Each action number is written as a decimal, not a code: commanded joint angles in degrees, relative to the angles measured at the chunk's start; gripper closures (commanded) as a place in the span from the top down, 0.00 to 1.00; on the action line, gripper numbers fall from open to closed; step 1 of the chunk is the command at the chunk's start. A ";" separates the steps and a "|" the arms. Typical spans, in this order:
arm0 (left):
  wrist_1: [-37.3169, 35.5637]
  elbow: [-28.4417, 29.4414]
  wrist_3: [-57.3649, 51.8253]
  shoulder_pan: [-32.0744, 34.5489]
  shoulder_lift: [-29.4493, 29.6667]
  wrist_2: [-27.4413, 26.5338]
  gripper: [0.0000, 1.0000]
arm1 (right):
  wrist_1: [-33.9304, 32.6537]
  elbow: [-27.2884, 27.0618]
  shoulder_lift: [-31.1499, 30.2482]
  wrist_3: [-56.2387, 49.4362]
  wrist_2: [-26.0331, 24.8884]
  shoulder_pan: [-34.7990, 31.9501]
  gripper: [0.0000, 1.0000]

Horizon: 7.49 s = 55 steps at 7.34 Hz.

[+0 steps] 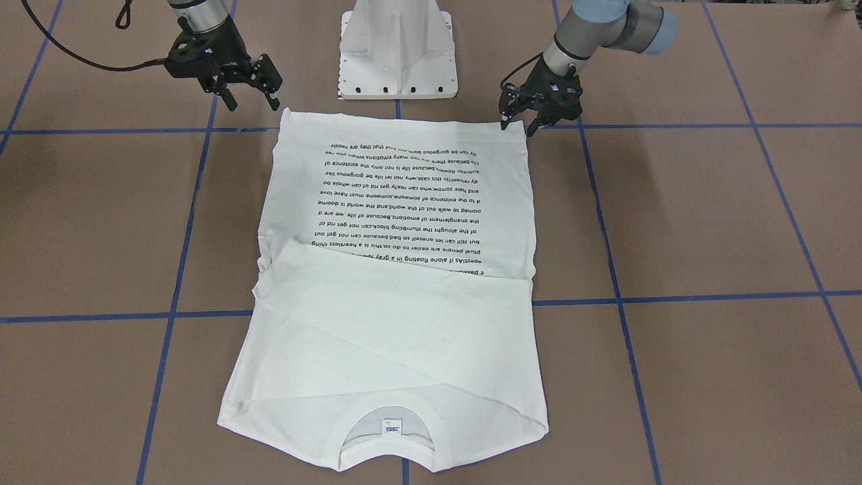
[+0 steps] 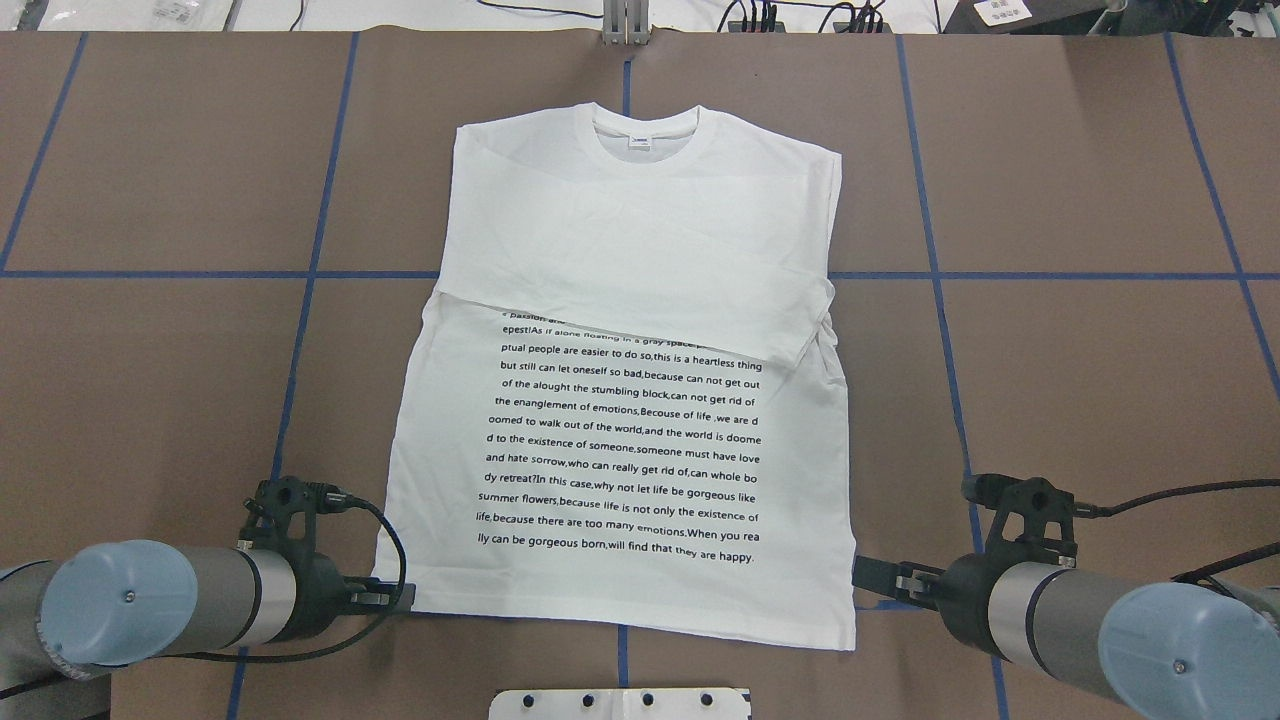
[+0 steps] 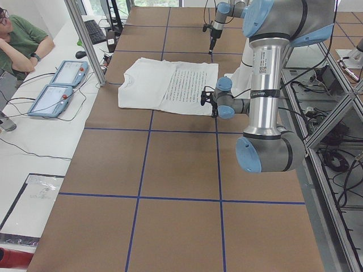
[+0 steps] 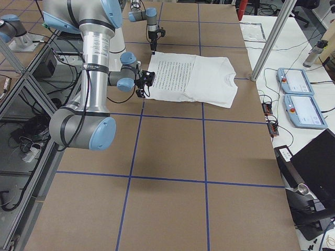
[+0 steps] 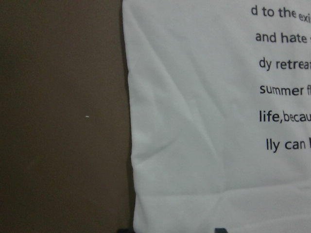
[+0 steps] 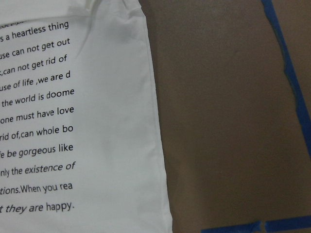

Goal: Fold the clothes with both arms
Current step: 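Move both grippers down to the hem corners nearest the robot, then grasp the hem corners with both grippers, then grasp the hem corners nearest the robot with both grippers, then lift the hem with both grippers and fold it toward the collar, then lay the hem down near the collar and open both grippers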

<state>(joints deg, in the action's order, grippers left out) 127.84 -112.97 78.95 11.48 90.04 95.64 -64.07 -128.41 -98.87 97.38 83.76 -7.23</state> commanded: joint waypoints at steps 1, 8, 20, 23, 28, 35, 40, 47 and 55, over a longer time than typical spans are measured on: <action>-0.22 -0.24 0.07 -0.14 0.04 -0.10 0.14 | 0.00 0.00 -0.01 0.00 -0.09 0.29 1.00; -0.49 -5.51 0.16 0.12 0.04 1.21 0.00 | -0.96 2.55 0.69 18.24 -12.92 11.70 0.80; -0.40 -5.51 2.70 0.12 -0.13 1.57 0.00 | -18.28 5.19 10.72 28.48 -13.36 12.07 0.49; -0.31 -5.60 2.70 0.12 -0.22 1.57 0.00 | -21.35 5.19 11.68 28.48 -13.27 12.24 0.46; -0.40 -5.60 2.70 0.12 -0.31 1.57 0.00 | -21.44 5.80 12.38 28.48 -13.36 12.68 0.23; -14.64 -24.69 2.62 1.26 -3.39 8.84 0.00 | -47.73 -18.29 13.17 25.14 -5.38 8.73 0.00; -45.26 -23.75 -13.59 23.53 19.75 18.27 0.00 | -70.76 -19.46 34.70 1.30 7.29 -13.46 0.00; -35.69 9.12 -33.16 39.50 33.17 18.62 0.00 | -45.79 22.09 48.37 -27.31 23.64 -45.65 0.00; -14.04 42.63 -33.42 38.54 42.76 15.45 0.00 | -19.87 61.08 59.41 -28.65 17.23 -42.08 0.00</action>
<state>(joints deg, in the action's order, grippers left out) 110.79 -73.79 45.61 50.37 132.28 111.10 -86.30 -69.70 -39.41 68.82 102.10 -50.84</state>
